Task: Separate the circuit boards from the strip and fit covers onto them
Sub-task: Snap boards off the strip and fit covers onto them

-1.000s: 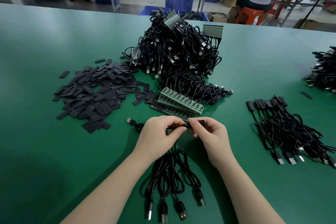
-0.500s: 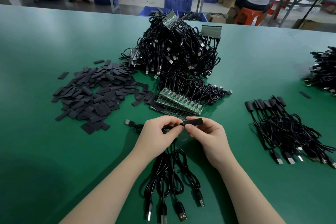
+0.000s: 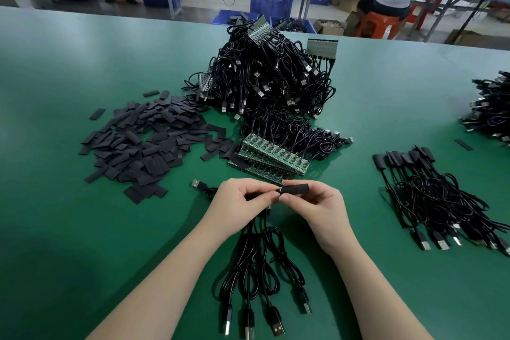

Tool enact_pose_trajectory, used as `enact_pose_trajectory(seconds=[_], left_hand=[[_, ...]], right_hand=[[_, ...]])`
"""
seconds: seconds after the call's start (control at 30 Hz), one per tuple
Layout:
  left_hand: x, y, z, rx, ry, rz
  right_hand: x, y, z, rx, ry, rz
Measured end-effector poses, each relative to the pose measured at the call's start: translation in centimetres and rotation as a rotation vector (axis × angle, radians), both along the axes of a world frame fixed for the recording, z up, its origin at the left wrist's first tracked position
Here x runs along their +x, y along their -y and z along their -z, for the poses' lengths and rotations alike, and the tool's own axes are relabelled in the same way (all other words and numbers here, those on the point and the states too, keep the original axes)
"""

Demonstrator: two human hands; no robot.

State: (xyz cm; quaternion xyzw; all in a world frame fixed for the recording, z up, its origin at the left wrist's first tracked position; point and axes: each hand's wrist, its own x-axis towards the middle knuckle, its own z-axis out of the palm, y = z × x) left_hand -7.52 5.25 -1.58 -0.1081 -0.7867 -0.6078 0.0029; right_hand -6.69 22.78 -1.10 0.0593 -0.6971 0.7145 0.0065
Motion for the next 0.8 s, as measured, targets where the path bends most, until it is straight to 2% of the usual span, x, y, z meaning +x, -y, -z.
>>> enact_pose_trajectory(seconds=[0.6,0.8], left_hand=[[-0.12,0.36,-0.35,0.038,0.050,0.082],[-0.06,-0.17,0.08,-0.014,-0.014,-0.032]], right_hand=[[-0.05,0.20,0.24,0.033,-0.068,0.009],[-0.32,-0.22,0.52,0.072,-0.054,0.026]])
